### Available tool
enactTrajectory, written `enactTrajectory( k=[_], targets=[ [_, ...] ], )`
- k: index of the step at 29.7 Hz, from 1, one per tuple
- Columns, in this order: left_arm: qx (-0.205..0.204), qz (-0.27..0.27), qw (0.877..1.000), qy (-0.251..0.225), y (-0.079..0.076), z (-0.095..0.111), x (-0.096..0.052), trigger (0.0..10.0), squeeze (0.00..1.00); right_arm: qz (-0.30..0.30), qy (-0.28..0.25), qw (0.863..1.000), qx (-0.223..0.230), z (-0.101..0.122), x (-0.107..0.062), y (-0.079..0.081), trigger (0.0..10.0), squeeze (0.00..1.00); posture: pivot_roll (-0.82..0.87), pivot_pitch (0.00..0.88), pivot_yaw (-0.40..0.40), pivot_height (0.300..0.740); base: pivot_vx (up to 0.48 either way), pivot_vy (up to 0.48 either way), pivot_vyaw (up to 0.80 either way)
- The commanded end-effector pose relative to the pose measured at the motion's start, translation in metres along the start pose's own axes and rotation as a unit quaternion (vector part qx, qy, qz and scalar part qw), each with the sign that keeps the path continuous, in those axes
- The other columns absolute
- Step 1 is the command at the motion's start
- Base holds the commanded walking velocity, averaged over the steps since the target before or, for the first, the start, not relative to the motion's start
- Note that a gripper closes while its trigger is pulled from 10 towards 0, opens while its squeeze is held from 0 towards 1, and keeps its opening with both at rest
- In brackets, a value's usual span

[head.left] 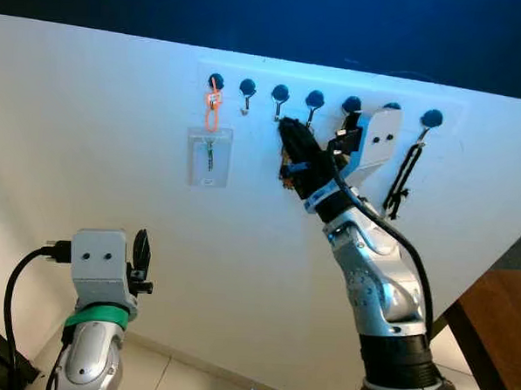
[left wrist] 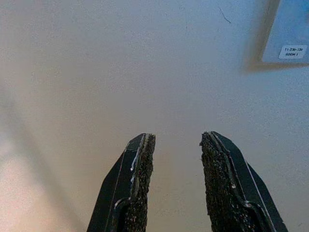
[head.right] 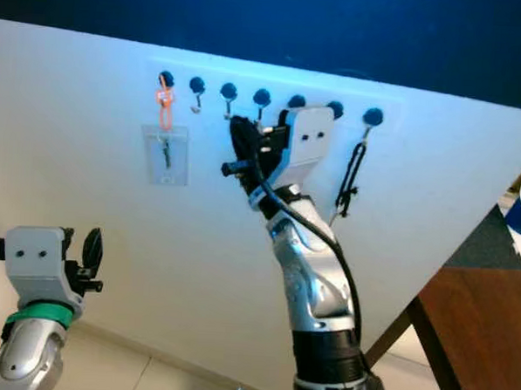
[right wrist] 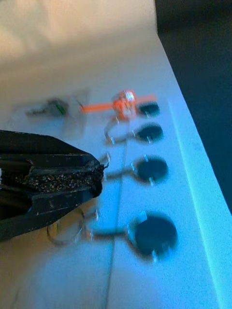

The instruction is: Hang keys on a hook

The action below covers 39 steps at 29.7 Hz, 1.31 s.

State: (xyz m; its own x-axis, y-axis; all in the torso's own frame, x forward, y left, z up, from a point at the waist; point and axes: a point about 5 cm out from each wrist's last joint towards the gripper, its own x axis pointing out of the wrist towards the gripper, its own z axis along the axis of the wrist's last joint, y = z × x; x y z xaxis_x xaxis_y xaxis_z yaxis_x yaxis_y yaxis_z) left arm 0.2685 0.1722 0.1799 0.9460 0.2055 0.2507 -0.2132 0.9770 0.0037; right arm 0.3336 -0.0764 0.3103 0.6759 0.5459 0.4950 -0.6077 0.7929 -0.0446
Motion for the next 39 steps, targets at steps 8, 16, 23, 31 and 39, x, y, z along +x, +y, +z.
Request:
enactTrajectory(
  k=[8,16,23,31,39],
  targets=[
    [-0.004,0.002,1.000,0.005,0.001,-0.002,-0.003,10.0,0.00,0.059,0.015,0.998,0.008,-0.005,0.002,0.018,10.0,0.00,-0.19,0.092,0.059,0.740,0.000,0.000,0.00],
    [-0.005,0.000,1.000,0.004,0.001,-0.002,-0.003,10.0,0.00,0.040,-0.019,0.999,0.006,0.006,0.006,0.012,10.0,0.00,-0.19,0.096,0.061,0.740,0.000,0.000,0.00],
    [-0.006,0.005,1.000,0.004,0.002,-0.001,-0.003,10.0,0.00,0.020,-0.051,0.998,0.015,0.018,0.013,0.005,10.0,0.00,-0.18,0.104,0.061,0.740,0.000,0.000,0.00],
    [-0.007,0.003,1.000,0.004,0.001,-0.001,-0.003,10.0,0.00,-0.022,-0.066,0.997,0.022,0.023,0.013,-0.006,10.0,0.00,-0.18,0.106,0.067,0.740,0.000,0.000,0.00],
    [-0.006,0.000,1.000,0.004,0.001,0.000,-0.002,10.0,0.00,-0.066,-0.060,0.996,0.019,0.016,0.001,-0.014,10.0,0.00,-0.18,0.112,0.072,0.740,0.000,0.000,0.00]
  ],
)
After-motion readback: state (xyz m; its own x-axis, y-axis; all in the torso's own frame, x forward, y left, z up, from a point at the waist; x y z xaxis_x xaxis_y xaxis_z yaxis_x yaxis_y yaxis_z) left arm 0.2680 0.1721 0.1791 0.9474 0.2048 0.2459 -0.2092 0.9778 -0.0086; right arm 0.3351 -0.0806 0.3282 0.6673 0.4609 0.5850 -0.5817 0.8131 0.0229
